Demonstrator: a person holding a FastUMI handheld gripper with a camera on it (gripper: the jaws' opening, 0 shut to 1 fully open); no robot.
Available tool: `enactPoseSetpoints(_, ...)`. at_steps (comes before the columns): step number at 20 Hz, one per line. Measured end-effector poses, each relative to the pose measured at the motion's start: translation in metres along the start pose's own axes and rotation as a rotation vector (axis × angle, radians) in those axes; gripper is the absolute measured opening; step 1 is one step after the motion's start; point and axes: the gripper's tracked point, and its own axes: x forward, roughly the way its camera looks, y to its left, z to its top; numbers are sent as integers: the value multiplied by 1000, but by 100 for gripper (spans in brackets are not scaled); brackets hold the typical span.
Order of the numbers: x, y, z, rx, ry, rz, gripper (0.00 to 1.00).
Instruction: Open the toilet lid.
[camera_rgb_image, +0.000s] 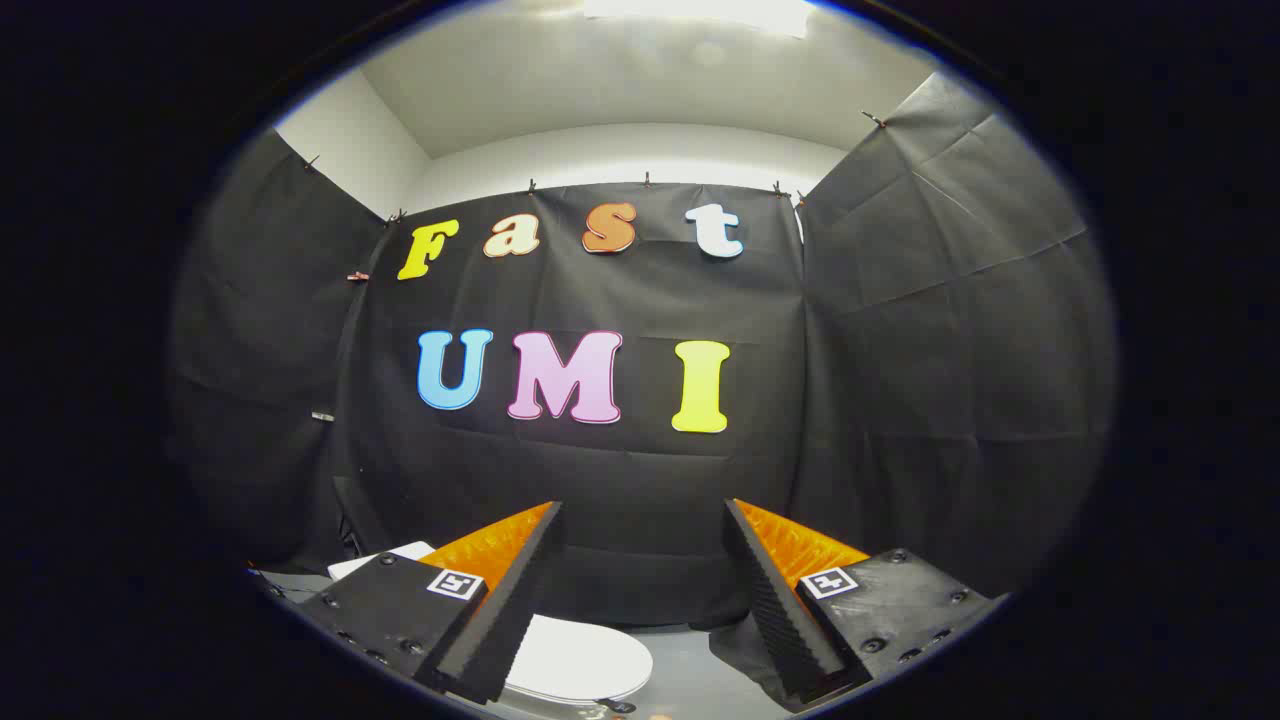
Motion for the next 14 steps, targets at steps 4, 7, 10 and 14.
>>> enactPoseSetpoints(4, -3, 2, 8, 8, -30, 10, 99)
enactPoseSetpoints(7, -3, 4, 12, -4, -31, 7, 99)
enactPoseSetpoints(10, -5, 5, 16, -5, -38, 12, 99)
enactPoseSetpoints(14, -10, 8, 17, 2, -35, 31, 99)
